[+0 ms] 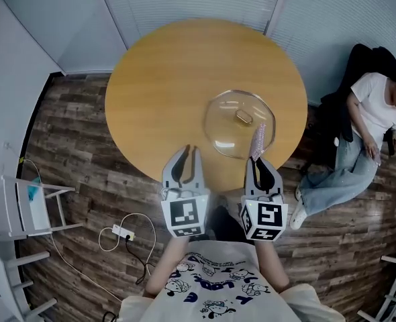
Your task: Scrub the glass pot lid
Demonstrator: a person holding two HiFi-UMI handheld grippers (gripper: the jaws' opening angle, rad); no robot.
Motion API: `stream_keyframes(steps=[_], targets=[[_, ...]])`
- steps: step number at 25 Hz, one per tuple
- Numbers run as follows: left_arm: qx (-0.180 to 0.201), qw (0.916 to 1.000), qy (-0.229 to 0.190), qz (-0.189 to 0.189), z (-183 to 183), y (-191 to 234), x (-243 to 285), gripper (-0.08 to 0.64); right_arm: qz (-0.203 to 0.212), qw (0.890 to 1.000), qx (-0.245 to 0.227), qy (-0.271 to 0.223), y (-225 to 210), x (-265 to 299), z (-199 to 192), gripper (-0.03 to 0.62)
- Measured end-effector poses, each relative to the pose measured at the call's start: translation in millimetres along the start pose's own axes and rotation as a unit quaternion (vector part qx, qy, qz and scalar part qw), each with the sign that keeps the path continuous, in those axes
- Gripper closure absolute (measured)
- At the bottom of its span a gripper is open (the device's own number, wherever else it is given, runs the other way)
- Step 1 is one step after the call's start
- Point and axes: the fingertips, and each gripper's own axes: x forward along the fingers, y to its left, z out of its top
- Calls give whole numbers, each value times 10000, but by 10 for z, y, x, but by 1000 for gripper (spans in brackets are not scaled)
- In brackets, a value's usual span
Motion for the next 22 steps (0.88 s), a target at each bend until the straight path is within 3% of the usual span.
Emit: stream_keyframes(steps=[14,22], targets=[[-325,9967,348,654,-153,-4,677,505,835,9951,-427,307,-309,753,-15,546],[-458,9940,479,868,-238,41,838,505,1237,9894,-599,474,-258,985,-71,546]])
